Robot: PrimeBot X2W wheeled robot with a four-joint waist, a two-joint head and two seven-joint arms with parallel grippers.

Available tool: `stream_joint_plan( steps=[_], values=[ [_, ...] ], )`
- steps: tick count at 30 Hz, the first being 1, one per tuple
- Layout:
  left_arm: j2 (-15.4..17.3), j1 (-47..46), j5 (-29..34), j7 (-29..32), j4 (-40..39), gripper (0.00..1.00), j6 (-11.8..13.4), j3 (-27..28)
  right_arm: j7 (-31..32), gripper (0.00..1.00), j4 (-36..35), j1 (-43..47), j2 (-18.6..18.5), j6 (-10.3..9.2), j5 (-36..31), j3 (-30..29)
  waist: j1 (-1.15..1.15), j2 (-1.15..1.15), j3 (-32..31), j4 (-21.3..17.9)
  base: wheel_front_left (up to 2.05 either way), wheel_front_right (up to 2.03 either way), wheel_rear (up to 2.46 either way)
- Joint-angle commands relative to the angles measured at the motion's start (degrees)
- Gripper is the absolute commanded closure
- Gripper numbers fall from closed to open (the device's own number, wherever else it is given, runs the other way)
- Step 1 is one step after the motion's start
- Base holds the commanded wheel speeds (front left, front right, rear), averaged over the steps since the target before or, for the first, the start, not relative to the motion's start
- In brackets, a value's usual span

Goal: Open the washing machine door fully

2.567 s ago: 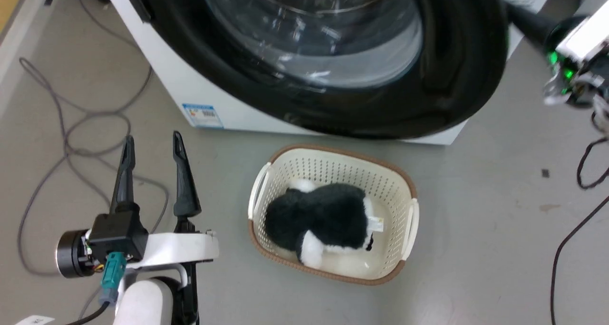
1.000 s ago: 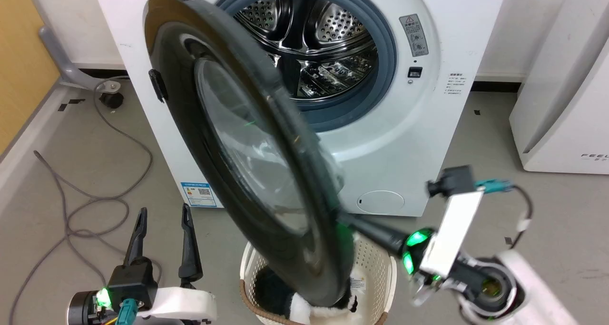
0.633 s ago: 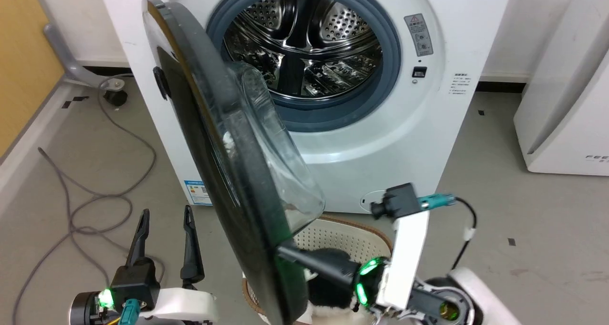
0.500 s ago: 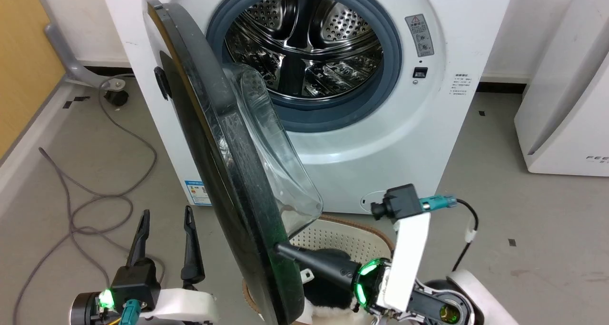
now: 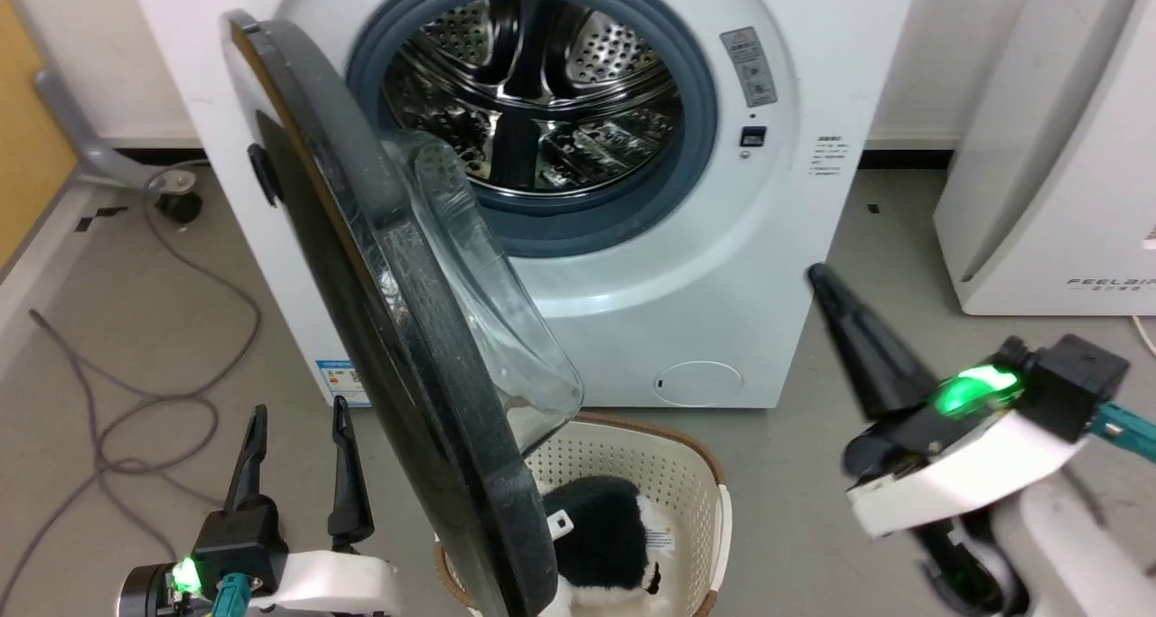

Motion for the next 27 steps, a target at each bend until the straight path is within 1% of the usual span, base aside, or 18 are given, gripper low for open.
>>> stream_joint_plan(
  steps=[1, 4, 6, 9, 12, 18, 20, 23, 27],
  values=[
    [0.1, 0.7, 0.0, -0.3, -0.2, 0.0, 0.2, 0.4, -0.5, 1.0, 0.9, -0.1, 0.0, 0.05, -4.4, -1.5, 0.0, 0.0, -0.3, -0.6, 0.0, 0.0, 0.0],
    [0.1, 0.8, 0.1, -0.3, -0.5, 0.0, 0.1, 1.0, -0.7, 1.0, -2.1, 2.0, 2.9, 0.05, -15.5, -9.9, 0.0, 0.0, -0.2, -1.3, 0.0, 0.0, 0.0],
    [0.1, 0.8, 0.1, -0.3, -0.6, 0.0, 0.1, 1.3, -0.7, 1.0, -4.4, 4.5, 4.1, 0.05, -23.9, -13.6, 0.0, 0.0, -0.1, -1.7, 0.0, 0.0, 0.0],
    [0.1, 0.9, 0.2, -0.3, -0.9, 0.0, 0.0, 1.5, -0.7, 1.0, -6.1, 8.9, 6.2, 0.05, -32.9, -17.5, 0.0, 0.0, -0.1, -2.0, 0.0, 0.0, 0.0],
    [0.1, 1.1, 0.1, -0.3, -1.1, 0.0, 0.0, 1.7, -0.7, 1.0, -6.3, 13.1, 9.4, 0.05, -36.6, -20.6, 0.0, 0.0, -0.1, -2.3, 0.0, 0.0, 0.0],
    [0.1, 1.3, 0.2, -0.3, -1.1, 0.0, 0.0, 1.8, -0.7, 1.0, -2.7, 19.9, 14.4, 0.05, -38.8, -24.8, 0.0, 0.0, 0.0, -2.5, 0.0, 0.0, 0.0],
    [0.1, 1.3, 0.2, -0.3, -1.1, 0.0, 0.0, 1.8, -0.7, 0.0, -0.2, 21.6, 15.4, 0.05, -39.5, -25.9, 0.0, 0.0, 0.0, -2.4, 0.0, 0.0, 0.0],
    [0.1, 1.3, 0.2, -0.3, -1.0, 0.0, 0.0, 1.6, -0.7, 0.0, 1.0, 22.6, 16.2, 0.05, -41.0, -26.9, 0.0, 0.0, 0.1, -2.4, 0.0, 0.0, 0.0],
    [0.1, 1.3, 0.3, -0.3, -0.9, 0.0, 0.3, 1.6, -0.7, 0.0, 1.0, 23.4, 16.9, 0.05, -41.5, -27.5, 0.0, 0.0, 0.1, -2.3, 0.0, 0.0, 0.0]
  ],
)
